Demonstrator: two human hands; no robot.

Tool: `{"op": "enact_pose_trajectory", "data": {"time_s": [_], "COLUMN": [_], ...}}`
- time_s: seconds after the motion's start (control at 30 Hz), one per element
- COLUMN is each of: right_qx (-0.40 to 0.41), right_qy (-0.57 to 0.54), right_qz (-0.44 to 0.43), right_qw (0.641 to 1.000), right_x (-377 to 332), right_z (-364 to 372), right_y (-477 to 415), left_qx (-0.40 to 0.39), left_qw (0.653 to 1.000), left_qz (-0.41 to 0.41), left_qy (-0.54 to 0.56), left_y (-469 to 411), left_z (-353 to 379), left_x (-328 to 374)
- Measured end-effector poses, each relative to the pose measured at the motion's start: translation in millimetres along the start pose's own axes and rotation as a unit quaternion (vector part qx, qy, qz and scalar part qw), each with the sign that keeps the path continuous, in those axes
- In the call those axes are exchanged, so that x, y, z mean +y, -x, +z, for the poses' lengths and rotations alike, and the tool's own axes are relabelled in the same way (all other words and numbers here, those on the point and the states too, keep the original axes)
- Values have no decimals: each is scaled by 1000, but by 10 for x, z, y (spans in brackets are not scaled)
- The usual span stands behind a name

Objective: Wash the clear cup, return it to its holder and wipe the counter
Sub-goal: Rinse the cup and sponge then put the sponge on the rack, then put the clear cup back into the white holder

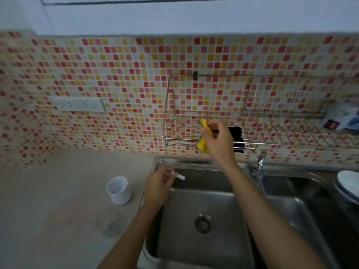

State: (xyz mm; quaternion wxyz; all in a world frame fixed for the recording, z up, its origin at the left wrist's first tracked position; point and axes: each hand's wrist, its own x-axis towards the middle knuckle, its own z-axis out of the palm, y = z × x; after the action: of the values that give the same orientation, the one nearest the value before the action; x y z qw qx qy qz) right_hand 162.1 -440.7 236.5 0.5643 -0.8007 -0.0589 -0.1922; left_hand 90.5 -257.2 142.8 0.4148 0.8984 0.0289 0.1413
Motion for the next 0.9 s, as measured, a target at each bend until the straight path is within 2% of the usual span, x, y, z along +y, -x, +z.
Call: {"op": "enact_pose_trajectory", "data": {"time_s": [0.07,0.13,0.27,0.37,0.43,0.57,0.63,0.73,0.8,0.9], "right_qx": [30,26,-49,-138,-166,-125,-78,-17,-36,-84], "right_qy": [5,69,211,282,314,352,382,346,273,200], "right_qz": [-26,-32,27,71,89,45,-29,-158,-171,-136], "right_qw": [999,997,976,947,931,927,921,925,946,967], "right_x": [-160,-170,-13,133,133,-6,9,168,275,497], "right_z": [156,335,643,777,790,747,795,1001,1191,1539], "right_y": [-232,-459,-737,-786,-779,-559,-320,129,461,928], "left_qx": [13,28,59,81,94,124,129,131,119,78], "left_qw": [1000,1000,997,995,995,992,990,990,991,993], "left_qz": [-1,3,-7,15,9,-6,-16,-35,-51,-79], "left_qy": [0,12,53,51,39,39,46,36,12,-26], "left_y": [-52,-85,-78,-61,-74,-118,-117,-120,-149,-199], "left_z": [-168,-323,-572,-740,-839,-1003,-1096,-1247,-1330,-1396], "left_x": [-40,-89,-255,-389,-510,-836,-983,-1255,-1469,-1740]}}
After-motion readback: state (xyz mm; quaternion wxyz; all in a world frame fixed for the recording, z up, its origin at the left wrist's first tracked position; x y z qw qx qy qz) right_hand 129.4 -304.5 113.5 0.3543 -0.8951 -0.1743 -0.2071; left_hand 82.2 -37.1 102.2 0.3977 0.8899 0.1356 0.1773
